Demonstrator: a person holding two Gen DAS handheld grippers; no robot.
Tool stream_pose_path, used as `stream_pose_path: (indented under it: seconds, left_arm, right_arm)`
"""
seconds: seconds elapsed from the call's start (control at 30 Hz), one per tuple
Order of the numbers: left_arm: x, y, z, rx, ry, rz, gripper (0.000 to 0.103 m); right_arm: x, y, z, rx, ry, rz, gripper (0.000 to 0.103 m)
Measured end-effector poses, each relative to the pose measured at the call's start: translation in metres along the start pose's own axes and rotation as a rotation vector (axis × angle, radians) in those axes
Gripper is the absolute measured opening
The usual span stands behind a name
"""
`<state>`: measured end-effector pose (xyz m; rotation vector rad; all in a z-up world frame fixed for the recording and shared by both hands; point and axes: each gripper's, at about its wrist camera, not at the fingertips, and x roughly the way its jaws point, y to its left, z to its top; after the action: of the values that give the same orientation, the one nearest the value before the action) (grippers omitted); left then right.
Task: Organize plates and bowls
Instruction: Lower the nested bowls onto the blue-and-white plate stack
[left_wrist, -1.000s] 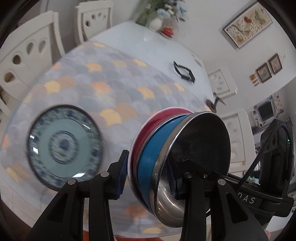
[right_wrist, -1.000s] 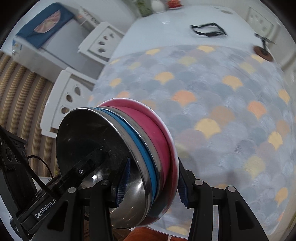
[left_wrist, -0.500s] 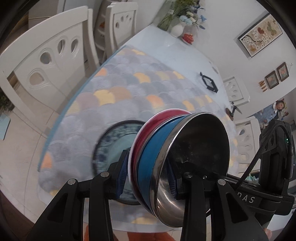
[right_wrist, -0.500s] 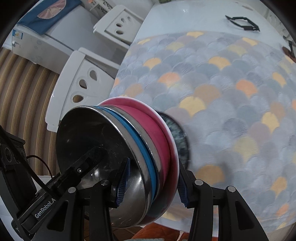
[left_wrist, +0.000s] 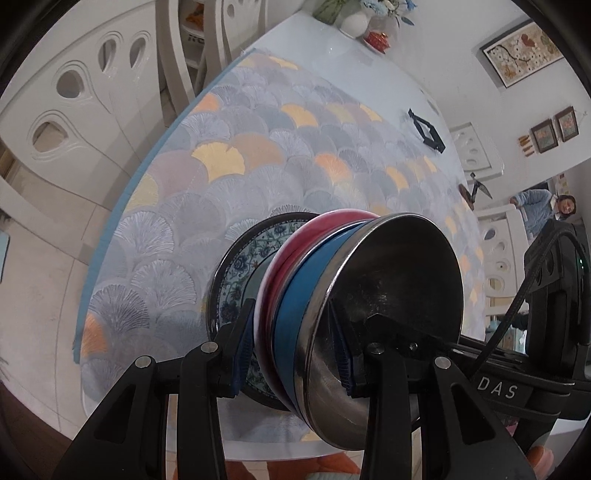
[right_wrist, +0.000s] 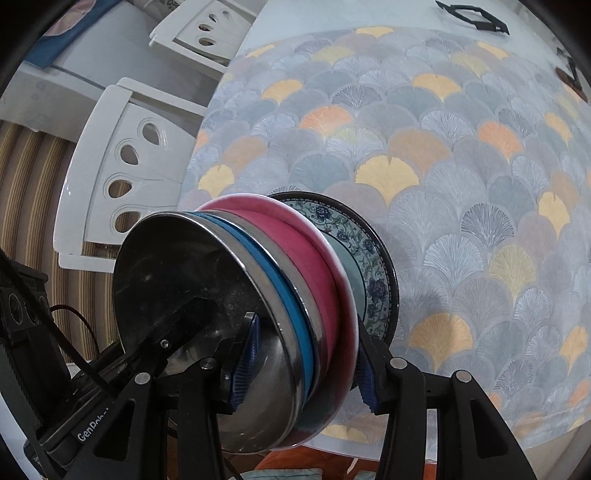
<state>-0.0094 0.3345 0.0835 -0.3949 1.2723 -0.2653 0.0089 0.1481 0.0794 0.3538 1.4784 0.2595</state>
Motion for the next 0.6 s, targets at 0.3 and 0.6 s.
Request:
stream_pose_path:
  seconds: [0.3,0.6]
  left_arm:
    - [0.007,0.004,0.005,0.015,0.028,0.016,0.034]
    - [0.004,0.007,0.005,0.019,0.025,-0.009,0.034]
  right_arm:
    - [0.016,-0.007,0.008,0.030,0.043,0.043,0.051]
    - [0.016,-0.011,0.010,0.046,0.042,0.082,0.051]
